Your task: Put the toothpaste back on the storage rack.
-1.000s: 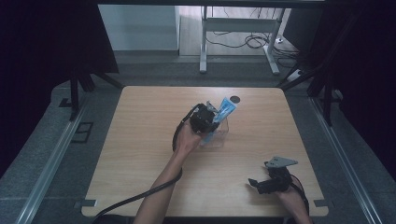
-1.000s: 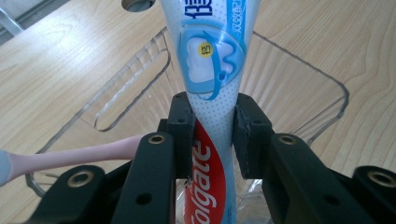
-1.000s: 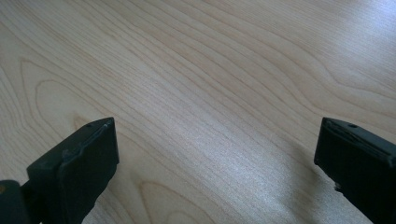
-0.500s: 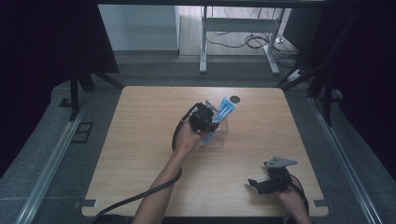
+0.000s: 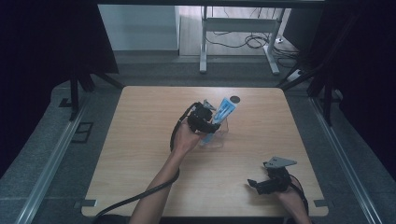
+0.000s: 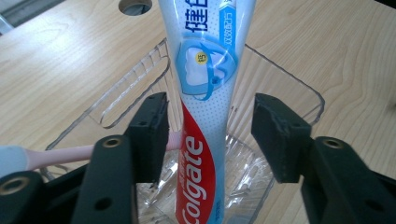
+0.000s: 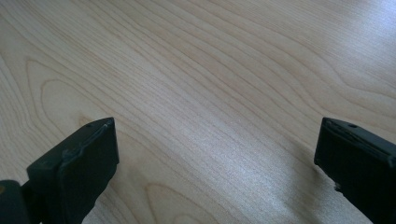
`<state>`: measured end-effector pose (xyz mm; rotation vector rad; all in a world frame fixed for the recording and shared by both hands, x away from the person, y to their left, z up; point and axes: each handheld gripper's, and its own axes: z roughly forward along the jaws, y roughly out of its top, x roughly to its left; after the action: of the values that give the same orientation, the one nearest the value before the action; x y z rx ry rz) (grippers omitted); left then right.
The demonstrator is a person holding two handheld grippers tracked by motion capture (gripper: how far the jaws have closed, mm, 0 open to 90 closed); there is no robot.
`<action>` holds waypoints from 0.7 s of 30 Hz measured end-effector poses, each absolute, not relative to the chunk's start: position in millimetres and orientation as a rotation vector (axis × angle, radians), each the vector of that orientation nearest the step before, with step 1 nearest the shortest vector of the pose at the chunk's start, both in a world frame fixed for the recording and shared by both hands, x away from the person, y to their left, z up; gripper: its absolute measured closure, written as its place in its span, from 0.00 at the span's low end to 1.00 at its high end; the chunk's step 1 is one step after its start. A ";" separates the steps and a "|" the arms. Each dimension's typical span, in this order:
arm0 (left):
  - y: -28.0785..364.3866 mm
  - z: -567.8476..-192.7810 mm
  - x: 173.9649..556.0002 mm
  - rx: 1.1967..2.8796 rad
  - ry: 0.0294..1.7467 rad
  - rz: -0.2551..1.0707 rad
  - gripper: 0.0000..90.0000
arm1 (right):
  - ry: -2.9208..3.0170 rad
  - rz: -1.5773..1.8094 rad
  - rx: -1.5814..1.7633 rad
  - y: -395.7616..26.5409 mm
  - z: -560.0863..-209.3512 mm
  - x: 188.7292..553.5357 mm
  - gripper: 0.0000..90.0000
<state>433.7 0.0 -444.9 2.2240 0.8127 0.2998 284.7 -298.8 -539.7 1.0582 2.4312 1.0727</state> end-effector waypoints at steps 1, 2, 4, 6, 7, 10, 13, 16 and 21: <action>0.4 -444.4 433.6 2.226 0.811 0.291 0.49 | 2.431 1.072 1.058 -298.8 -539.7 284.7 0.00; 0.8 -443.9 433.6 2.231 0.807 0.286 0.47 | 2.431 1.072 1.058 -298.8 -539.7 284.7 0.00; 1.5 -442.5 432.6 2.227 0.800 0.287 0.43 | 2.432 1.071 1.058 -298.9 -539.8 284.8 0.00; 1.8 -441.2 431.5 2.216 0.807 0.264 0.40 | 2.432 1.070 1.059 -298.9 -539.9 284.8 0.00; 2.3 -439.9 430.9 2.217 0.801 0.268 0.39 | 2.431 1.069 1.059 -299.0 -539.9 284.8 0.00; 3.4 -437.5 429.2 2.216 0.802 0.259 0.33 | 2.432 1.070 1.060 -298.9 -539.9 284.7 0.00; 4.7 -434.6 425.9 2.215 0.800 0.256 0.28 | 2.430 1.070 1.057 -299.1 -539.7 284.7 0.00; 6.4 -431.7 423.6 2.217 0.788 0.259 0.25 | 2.429 1.071 1.057 -299.0 -539.6 284.6 0.00; 9.2 -427.5 418.7 2.229 0.787 0.264 0.21 | 2.427 1.074 1.057 -298.6 -539.2 284.3 0.00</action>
<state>418.7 9.2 -427.5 2.2286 0.7867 0.2642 284.3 -298.6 -539.2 1.0572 2.4272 1.0742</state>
